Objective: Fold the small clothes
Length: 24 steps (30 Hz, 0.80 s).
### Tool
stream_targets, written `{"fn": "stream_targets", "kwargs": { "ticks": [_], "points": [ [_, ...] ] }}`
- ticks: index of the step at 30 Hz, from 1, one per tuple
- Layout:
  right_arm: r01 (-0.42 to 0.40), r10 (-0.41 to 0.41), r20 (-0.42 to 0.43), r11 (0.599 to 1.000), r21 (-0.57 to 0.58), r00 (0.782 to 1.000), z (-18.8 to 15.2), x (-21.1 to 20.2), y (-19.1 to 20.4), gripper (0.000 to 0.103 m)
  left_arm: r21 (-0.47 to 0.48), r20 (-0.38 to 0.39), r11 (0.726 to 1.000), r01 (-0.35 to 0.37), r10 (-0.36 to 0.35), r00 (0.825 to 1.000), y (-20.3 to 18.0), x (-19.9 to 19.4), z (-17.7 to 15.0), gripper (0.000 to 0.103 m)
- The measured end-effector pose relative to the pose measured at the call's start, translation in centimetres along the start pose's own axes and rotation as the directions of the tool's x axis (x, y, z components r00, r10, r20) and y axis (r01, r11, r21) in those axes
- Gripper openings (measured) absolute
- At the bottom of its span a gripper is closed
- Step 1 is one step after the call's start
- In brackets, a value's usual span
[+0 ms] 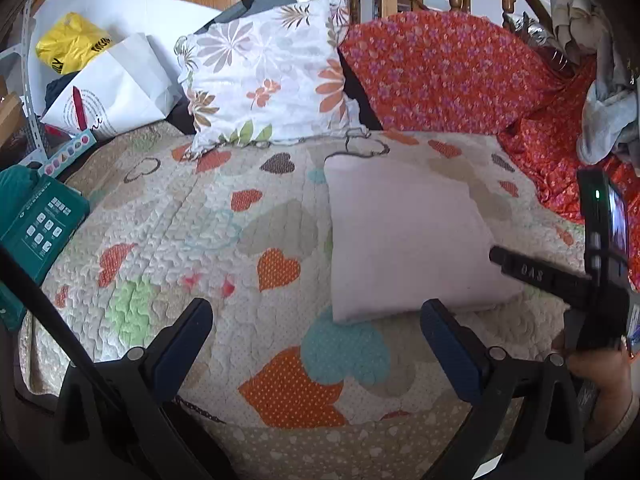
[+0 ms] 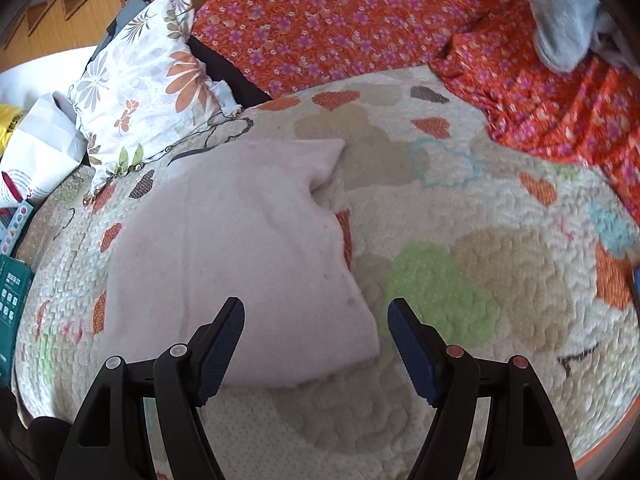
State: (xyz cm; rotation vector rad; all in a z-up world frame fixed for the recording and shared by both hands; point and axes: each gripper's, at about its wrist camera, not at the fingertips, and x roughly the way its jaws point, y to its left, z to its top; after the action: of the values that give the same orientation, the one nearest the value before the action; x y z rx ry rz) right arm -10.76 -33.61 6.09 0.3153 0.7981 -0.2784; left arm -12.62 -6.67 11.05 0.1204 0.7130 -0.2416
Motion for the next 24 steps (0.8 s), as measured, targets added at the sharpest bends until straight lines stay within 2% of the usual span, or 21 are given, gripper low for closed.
{"fn": "stream_targets", "kwargs": {
  "ticks": [4, 8, 10, 19, 24],
  "points": [
    [-0.014, 0.014, 0.008, 0.997, -0.08, 1.0, 1.0, 1.1, 2.1, 0.077, -0.014, -0.028, 1.0, -0.017, 0.017, 0.999, 0.3, 0.5, -0.6, 0.103],
    [-0.04, 0.031, -0.078, 0.992, -0.117, 0.996, 0.6, 4.0, 3.0, 0.048, -0.033, -0.058, 0.999, -0.028, 0.026, 0.998, 0.8, 0.9, -0.9, 0.103],
    [-0.049, 0.036, -0.124, 0.993, -0.108, 0.992, -0.2, 5.1, 2.7, 0.048, -0.041, -0.066, 0.999, -0.033, 0.03, 0.997, 0.9, 1.0, -1.0, 0.103],
    [-0.047, 0.022, -0.166, 0.988, -0.147, 0.986, -2.8, 2.6, 2.7, 0.047, -0.033, -0.097, 0.999, -0.038, 0.034, 0.995, 0.3, 1.4, -1.2, 0.103],
    [-0.081, 0.07, -0.157, 0.994, -0.07, 0.985, -3.7, 0.6, 1.1, 0.048, -0.013, -0.134, 0.999, -0.051, 0.049, 0.99, -0.3, 1.5, -1.8, 0.103]
  ]
}}
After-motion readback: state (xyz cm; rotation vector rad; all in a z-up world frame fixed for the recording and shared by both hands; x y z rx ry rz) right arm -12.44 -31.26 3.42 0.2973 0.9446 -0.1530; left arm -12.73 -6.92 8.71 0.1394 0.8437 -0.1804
